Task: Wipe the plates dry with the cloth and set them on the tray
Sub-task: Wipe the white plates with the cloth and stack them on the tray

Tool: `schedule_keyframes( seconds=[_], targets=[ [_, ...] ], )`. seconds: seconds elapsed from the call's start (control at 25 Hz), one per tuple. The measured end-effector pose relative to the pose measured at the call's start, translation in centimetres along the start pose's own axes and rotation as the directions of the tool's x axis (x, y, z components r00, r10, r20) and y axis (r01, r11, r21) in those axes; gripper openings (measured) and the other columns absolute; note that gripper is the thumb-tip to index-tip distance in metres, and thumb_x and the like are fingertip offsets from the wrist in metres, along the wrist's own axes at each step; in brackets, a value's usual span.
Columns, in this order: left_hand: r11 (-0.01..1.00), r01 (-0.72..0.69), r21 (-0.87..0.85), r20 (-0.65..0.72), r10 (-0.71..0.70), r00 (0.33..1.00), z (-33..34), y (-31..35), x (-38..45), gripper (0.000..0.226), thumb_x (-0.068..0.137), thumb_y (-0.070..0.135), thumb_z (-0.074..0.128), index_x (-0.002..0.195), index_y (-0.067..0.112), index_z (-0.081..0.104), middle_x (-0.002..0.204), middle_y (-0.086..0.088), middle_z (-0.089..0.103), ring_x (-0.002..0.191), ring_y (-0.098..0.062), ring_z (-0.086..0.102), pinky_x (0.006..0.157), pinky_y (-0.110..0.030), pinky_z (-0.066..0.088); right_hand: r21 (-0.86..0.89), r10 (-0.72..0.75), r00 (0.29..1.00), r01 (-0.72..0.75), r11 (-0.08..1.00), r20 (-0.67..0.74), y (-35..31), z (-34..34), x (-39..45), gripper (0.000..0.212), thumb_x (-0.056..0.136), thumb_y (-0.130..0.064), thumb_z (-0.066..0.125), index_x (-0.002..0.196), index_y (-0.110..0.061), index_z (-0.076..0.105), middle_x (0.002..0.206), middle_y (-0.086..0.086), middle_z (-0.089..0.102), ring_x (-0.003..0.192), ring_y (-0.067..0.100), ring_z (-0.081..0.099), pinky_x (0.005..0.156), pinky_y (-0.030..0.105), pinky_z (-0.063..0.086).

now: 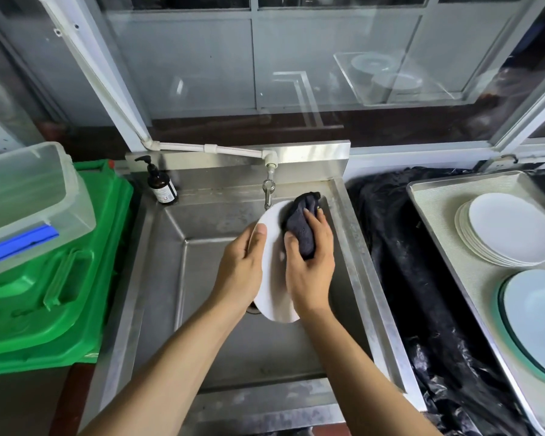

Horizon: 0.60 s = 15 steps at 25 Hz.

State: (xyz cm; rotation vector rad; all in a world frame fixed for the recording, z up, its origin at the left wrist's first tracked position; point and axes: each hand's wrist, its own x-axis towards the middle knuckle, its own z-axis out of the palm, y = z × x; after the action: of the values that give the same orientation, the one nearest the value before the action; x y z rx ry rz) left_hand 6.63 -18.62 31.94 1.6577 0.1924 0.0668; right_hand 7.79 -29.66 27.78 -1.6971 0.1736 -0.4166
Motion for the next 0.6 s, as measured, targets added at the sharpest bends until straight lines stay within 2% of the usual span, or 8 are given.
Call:
schedule_keyframes(
  seconds=[0.16,0.24,0.32,0.36,0.44,0.48,0.56,0.6],
  targets=[
    [0.999,-0.053,-0.011,-0.064,0.052,0.997,-0.8,0.3,0.8,0.029,0.100,0.039,0.047,0.090,0.052,0.071,0.092,0.026,0.073,0.088,0.010,0.065,0.078,-0.009,0.047,0.090,-0.176,0.959,0.160,0.983,0.221,-1.1,1.4,-2.6,0.052,0.093,-0.016,0.066,0.138,-0.040,0.057,0.155,-0.006,0.049,0.146,0.007,0.040,0.121,0.029,0.032],
    [0.997,-0.077,-0.008,-0.073,0.076,0.994,-1.5,0.3,0.6,0.028,0.101,0.039,0.046,0.089,0.046,0.070,0.087,0.023,0.072,0.080,0.008,0.062,0.075,-0.012,0.047,0.068,-0.118,0.979,0.108,0.992,0.164,-0.8,0.9,-1.4,0.049,0.094,-0.010,0.068,0.138,-0.030,0.060,0.153,-0.004,0.051,0.145,0.007,0.042,0.121,0.033,0.033],
    [0.995,-0.093,0.023,-0.065,0.095,0.993,-1.9,0.3,0.3,0.027,0.101,0.044,0.045,0.086,0.043,0.067,0.079,0.023,0.068,0.072,0.007,0.057,0.066,-0.012,0.044,0.065,0.044,0.997,-0.048,0.997,0.059,-0.6,0.3,-0.4,0.046,0.096,-0.009,0.068,0.138,-0.023,0.060,0.151,-0.006,0.052,0.142,0.005,0.045,0.120,0.039,0.036],
    [0.993,-0.104,0.055,-0.063,0.108,0.992,-1.8,0.5,0.1,0.028,0.101,0.045,0.044,0.082,0.043,0.064,0.072,0.024,0.063,0.066,0.008,0.053,0.061,-0.011,0.041,0.068,0.079,0.996,-0.082,0.994,0.041,-0.6,0.2,-0.4,0.045,0.096,-0.009,0.068,0.139,-0.022,0.060,0.151,-0.007,0.052,0.141,0.005,0.045,0.119,0.040,0.037],
    [0.983,-0.123,0.133,-0.079,0.134,0.988,-1.6,0.8,0.2,0.031,0.103,0.042,0.044,0.077,0.044,0.061,0.065,0.026,0.060,0.062,0.008,0.053,0.057,-0.007,0.037,0.112,0.026,0.995,-0.037,0.993,0.094,-1.4,1.2,-1.8,0.045,0.095,-0.010,0.069,0.137,-0.024,0.061,0.149,-0.010,0.054,0.141,0.005,0.046,0.119,0.037,0.037],
    [0.983,-0.118,0.137,-0.094,0.131,0.987,-1.5,0.9,0.4,0.032,0.104,0.039,0.045,0.078,0.046,0.063,0.070,0.027,0.065,0.067,0.010,0.058,0.062,-0.006,0.040,0.150,-0.013,0.990,-0.009,0.989,0.144,-2.0,1.8,-2.7,0.046,0.094,-0.011,0.069,0.136,-0.028,0.062,0.149,-0.012,0.054,0.142,0.005,0.046,0.119,0.032,0.037],
    [0.996,-0.071,0.051,-0.102,0.076,0.992,-1.8,0.7,0.8,0.030,0.105,0.034,0.046,0.088,0.044,0.069,0.089,0.023,0.073,0.086,0.007,0.066,0.079,-0.012,0.049,0.182,-0.080,0.971,0.039,0.983,0.225,-2.5,2.5,-4.2,0.048,0.093,-0.017,0.069,0.134,-0.040,0.061,0.150,-0.017,0.052,0.143,0.004,0.043,0.118,0.023,0.035],
    [0.998,-0.062,0.024,-0.101,0.064,0.993,-2.1,0.6,0.9,0.029,0.105,0.033,0.046,0.090,0.039,0.070,0.091,0.021,0.074,0.088,0.006,0.066,0.081,-0.015,0.050,0.165,-0.108,0.967,0.071,0.984,0.229,-2.5,2.4,-3.9,0.048,0.093,-0.016,0.069,0.134,-0.038,0.061,0.150,-0.016,0.052,0.143,0.003,0.043,0.117,0.022,0.035]
  ],
)
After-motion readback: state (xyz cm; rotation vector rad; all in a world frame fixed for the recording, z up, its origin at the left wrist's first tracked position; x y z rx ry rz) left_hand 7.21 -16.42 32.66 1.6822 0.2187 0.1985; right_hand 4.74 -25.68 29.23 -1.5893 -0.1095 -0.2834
